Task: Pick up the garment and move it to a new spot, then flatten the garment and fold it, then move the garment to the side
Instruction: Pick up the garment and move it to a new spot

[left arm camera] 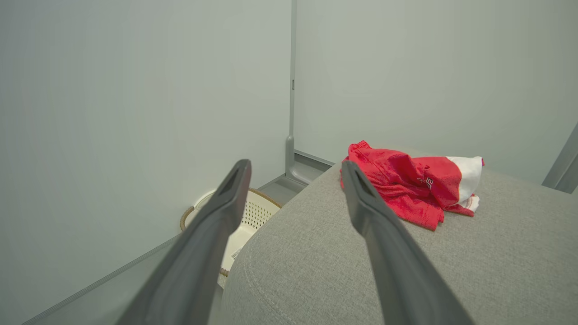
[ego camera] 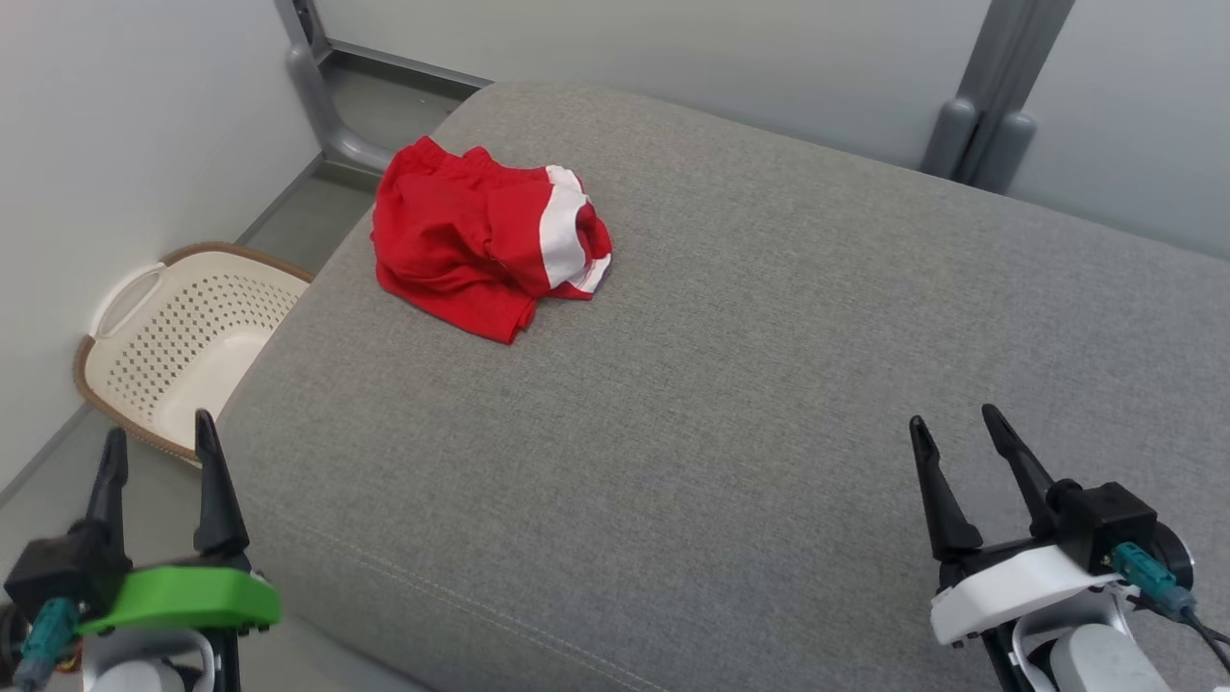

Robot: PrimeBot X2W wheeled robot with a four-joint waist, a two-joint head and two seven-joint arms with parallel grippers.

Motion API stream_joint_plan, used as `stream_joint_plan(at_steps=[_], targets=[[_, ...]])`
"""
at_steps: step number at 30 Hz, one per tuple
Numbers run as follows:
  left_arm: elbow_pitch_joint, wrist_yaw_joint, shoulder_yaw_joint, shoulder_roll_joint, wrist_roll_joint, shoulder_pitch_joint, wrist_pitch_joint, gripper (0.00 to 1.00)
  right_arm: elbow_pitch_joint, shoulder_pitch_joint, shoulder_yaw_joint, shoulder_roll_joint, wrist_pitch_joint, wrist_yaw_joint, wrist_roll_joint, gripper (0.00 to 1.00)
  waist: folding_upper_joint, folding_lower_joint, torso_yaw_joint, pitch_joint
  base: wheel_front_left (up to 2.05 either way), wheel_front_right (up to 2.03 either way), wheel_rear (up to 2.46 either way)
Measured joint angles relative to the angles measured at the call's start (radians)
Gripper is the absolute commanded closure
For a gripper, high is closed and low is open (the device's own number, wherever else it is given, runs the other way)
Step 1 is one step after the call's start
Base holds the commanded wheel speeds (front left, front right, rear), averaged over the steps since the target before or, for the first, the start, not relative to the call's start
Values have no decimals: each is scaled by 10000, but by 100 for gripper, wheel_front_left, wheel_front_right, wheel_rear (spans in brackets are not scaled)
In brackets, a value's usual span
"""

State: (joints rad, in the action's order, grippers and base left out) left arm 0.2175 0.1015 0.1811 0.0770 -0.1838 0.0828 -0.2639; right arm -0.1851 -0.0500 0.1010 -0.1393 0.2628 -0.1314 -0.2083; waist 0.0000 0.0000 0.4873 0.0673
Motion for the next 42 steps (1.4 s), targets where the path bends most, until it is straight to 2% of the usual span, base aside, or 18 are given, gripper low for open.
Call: stream_joint_plan(at_steps=[4, 12, 20, 25, 30, 37, 42], targets=[[182, 48, 2, 194, -54, 1177, 0, 0, 153, -98, -330, -326, -2, 0, 102, 0, 0, 0, -410, 202, 0, 0, 0], [832, 130, -6, 993, -198, 3998, -2, 0, 823, -342, -1358, -773, -19, 0, 201, 0, 0, 0, -1545, 1147, 0, 0, 0], [2397, 205, -40, 1835, -577, 6659, 69, 0, 1352, -326, -2176, -773, -15, 0, 234, 0, 0, 1, -2739, 2586, 0, 0, 0], [3563, 224, -98, 2364, -819, 7776, 374, 0, 1620, -268, -2497, -947, -13, 0, 290, 0, 0, 2, -3369, 3456, 0, 0, 0], [4961, 263, -171, 2732, -1296, 8430, 1099, 0, 1847, -248, -2788, -1047, -12, 0, 303, 0, 0, 3, -3953, 4205, 0, 0, 0], [6704, 274, -466, 3216, -1868, 8723, 3047, 0, 1927, -282, -2784, -1041, -12, 0, 362, 0, 0, 2, -4555, 4810, 0, 0, 0], [7379, 274, -790, 3400, -2441, 8778, 4297, 0, 1918, -359, -2750, -1039, -10, 0, 378, 0, 0, 2, -4726, 4931, 0, 0, 0]])
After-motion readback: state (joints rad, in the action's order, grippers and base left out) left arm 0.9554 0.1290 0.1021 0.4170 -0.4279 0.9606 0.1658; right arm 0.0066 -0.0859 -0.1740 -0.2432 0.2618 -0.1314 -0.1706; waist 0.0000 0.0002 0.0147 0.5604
